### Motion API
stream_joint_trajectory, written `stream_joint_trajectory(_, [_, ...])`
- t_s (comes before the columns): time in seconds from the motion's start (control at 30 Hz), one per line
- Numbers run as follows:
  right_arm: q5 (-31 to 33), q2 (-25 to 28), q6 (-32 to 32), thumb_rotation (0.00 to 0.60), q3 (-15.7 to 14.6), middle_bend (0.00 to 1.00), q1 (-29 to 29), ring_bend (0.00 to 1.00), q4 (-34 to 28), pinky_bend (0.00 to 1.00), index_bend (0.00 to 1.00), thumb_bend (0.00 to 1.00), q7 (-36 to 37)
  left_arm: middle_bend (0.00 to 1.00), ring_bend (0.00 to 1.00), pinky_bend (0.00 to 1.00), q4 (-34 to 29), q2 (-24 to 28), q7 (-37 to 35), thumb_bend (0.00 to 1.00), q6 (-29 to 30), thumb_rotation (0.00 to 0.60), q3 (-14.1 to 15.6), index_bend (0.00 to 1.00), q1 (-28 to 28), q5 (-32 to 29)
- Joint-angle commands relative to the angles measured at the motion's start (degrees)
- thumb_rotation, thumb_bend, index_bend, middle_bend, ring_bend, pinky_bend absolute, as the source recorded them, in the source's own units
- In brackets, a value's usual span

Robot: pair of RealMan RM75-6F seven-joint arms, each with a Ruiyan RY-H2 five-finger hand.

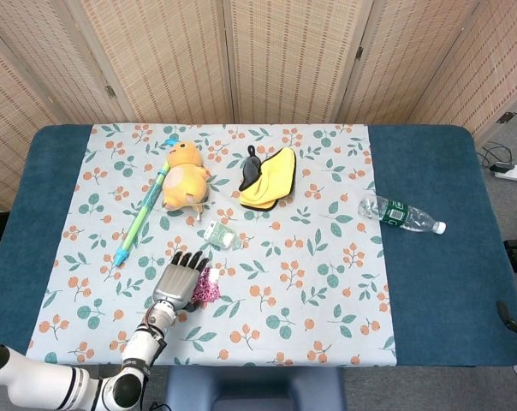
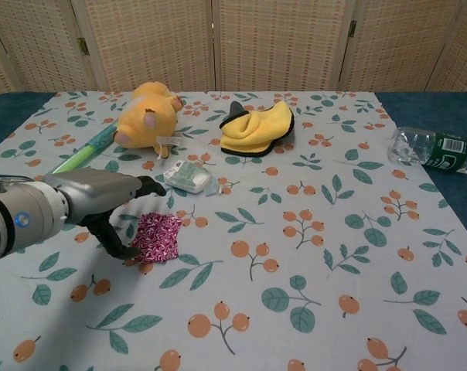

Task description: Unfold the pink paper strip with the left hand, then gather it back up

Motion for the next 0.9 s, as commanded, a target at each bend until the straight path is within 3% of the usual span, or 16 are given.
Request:
stream_joint_trajectory(0.03, [-0.1, 0.2, 0.1, 0.600, 0.0, 0.00, -0.1, 0.00, -0.2, 0.00, 0.00, 0.40, 0.1, 0.00, 0.00, 0.00, -2.3, 3.8, -4.9, 0.35, 0.9, 0.538, -0.5, 0.07, 2.3, 4.0])
stream_joint_trajectory(0.23, [-1.3, 1.1, 0.4, 0.600, -0.2, 0.00, 0.1, 0.00, -1.0, 0.00, 0.00, 0.40, 0.8, 0.00, 0.00, 0.00, -2.1, 9.8, -17.0, 0.37, 5.9, 0.600, -0.8, 0.14, 8.5, 16.0])
stream_joint_trajectory(0.43, [-2.9, 1.7, 1.0, 0.600, -0.4, 0.00, 0.5, 0.00, -1.6, 0.00, 0.00, 0.40, 1.7, 0.01, 0.00, 0.00, 1.6, 16.0, -29.1, 0.38, 10.9, 0.600, 0.1, 0.21, 15.2, 26.8])
stream_joint_trajectory(0.77, [-6.6, 2.1, 1.3, 0.600, -0.9, 0.06, 2.3, 0.00, -0.5, 0.00, 0.01, 0.40, 10.4, 0.07, 0.00, 0.00, 9.2, 22.0, -46.5, 0.38, 20.7, 0.600, 4.8, 0.23, 27.6, 41.5])
stream_joint_trajectory(0.9, [-8.1, 2.4, 1.8, 0.600, -1.7, 0.07, 2.5, 0.01, -0.4, 0.00, 0.03, 0.40, 12.9, 0.07, 0.00, 0.00, 11.4, 22.6, -49.2, 0.38, 24.4, 0.600, 6.6, 0.23, 32.0, 45.1])
